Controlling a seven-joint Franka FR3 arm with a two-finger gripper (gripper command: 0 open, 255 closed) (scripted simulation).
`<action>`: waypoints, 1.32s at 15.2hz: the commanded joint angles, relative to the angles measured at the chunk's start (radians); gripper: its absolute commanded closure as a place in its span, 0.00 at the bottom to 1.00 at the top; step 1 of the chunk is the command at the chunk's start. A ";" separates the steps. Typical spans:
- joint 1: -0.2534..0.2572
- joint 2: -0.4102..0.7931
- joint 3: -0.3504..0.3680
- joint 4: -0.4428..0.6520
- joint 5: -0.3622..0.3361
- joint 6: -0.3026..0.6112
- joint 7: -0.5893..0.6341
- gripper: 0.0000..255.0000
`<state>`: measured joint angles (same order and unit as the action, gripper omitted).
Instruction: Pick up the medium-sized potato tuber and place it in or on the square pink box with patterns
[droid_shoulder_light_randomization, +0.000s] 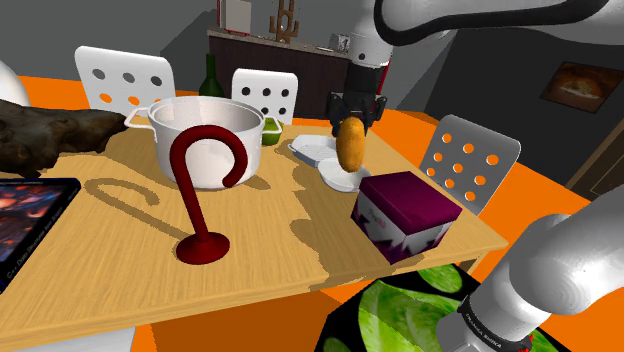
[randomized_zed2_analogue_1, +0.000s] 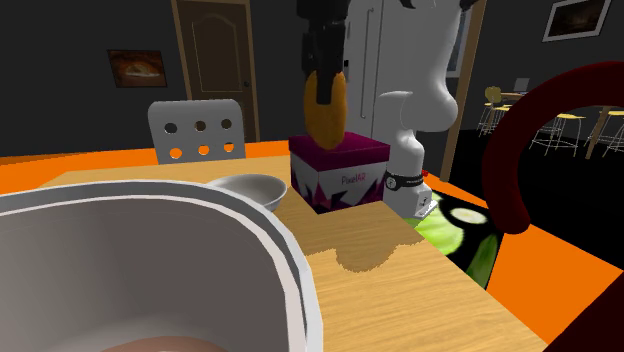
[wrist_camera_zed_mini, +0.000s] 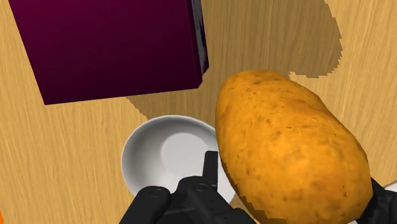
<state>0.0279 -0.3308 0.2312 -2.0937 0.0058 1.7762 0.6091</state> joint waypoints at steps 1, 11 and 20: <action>-0.006 -0.067 -0.026 -0.064 0.006 0.000 -0.038 1.00; -0.042 -0.395 -0.176 -0.315 -0.034 -0.073 -0.216 1.00; -0.059 -0.487 -0.221 -0.449 -0.063 -0.028 -0.261 1.00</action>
<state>-0.0304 -0.8173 0.0115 -2.5288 -0.0563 1.7345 0.3484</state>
